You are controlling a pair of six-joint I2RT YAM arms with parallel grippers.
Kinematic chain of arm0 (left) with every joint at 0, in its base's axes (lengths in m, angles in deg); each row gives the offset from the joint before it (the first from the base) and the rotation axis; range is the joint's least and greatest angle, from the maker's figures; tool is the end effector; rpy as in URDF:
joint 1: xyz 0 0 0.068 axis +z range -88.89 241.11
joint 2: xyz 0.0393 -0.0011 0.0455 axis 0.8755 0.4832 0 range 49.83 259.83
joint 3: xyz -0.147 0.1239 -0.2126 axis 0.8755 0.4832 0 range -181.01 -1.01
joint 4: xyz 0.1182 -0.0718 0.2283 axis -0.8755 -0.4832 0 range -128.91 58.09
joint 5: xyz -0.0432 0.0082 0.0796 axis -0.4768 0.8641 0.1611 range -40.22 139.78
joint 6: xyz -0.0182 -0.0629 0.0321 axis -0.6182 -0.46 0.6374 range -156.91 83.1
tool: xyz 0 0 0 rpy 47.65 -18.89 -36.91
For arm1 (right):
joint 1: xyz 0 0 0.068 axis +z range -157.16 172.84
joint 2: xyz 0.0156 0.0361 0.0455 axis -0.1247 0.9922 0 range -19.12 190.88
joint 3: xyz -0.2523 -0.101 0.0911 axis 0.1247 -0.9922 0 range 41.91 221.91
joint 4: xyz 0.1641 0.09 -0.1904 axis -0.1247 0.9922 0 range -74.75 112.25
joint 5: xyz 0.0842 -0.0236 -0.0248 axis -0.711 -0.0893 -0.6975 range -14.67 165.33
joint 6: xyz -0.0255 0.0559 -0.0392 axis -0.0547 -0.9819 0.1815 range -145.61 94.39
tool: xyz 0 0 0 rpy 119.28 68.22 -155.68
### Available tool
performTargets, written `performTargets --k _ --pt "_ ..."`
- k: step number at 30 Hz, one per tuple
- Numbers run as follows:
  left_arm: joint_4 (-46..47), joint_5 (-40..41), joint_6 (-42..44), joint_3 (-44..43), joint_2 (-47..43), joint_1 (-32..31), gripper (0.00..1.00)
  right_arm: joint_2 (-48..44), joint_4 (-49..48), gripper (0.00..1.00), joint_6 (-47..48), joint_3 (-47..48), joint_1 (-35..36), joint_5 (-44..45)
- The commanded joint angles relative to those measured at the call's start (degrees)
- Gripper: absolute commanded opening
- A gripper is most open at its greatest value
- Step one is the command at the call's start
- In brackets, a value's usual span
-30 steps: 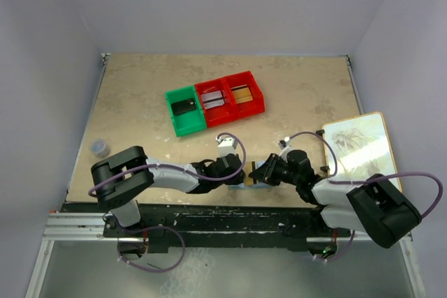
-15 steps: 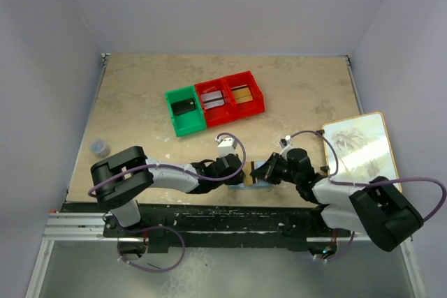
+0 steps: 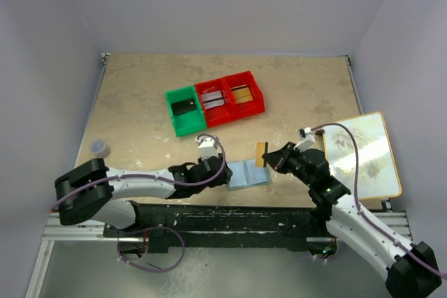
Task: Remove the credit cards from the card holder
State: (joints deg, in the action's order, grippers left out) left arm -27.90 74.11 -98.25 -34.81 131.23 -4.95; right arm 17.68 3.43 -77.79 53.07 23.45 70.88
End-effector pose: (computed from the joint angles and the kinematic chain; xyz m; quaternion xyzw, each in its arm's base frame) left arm 0.1387 -0.2508 0.1547 -0.0461 0.9011 -0.2594 0.3443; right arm 0.1523 0.0957 0.1936 0.1236 0.7770 0.4306 0.4423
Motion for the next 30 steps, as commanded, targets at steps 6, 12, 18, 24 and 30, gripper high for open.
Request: performTargets --k 6,12,18,24,30 --pt "-9.91 14.37 2.75 2.82 -15.04 1.16 0.54 -2.77 -6.33 0.0 21.47 5.54 -0.07 -1.29" --pt "-19.67 13.05 4.64 5.21 -22.81 11.22 0.58 7.95 -11.82 0.0 47.7 14.84 0.04 -2.65" --pt "-26.6 17.04 0.64 6.94 -29.07 12.41 0.62 24.17 -12.0 0.0 66.72 27.7 -0.08 2.26" --pt "-34.07 17.72 -2.04 4.17 -31.65 12.46 0.64 42.52 -7.02 0.0 77.62 44.53 -2.27 -4.69" --pt "-36.87 16.2 -0.66 1.63 -34.55 12.45 0.65 57.58 -5.17 0.0 77.44 57.12 -5.78 -11.8"
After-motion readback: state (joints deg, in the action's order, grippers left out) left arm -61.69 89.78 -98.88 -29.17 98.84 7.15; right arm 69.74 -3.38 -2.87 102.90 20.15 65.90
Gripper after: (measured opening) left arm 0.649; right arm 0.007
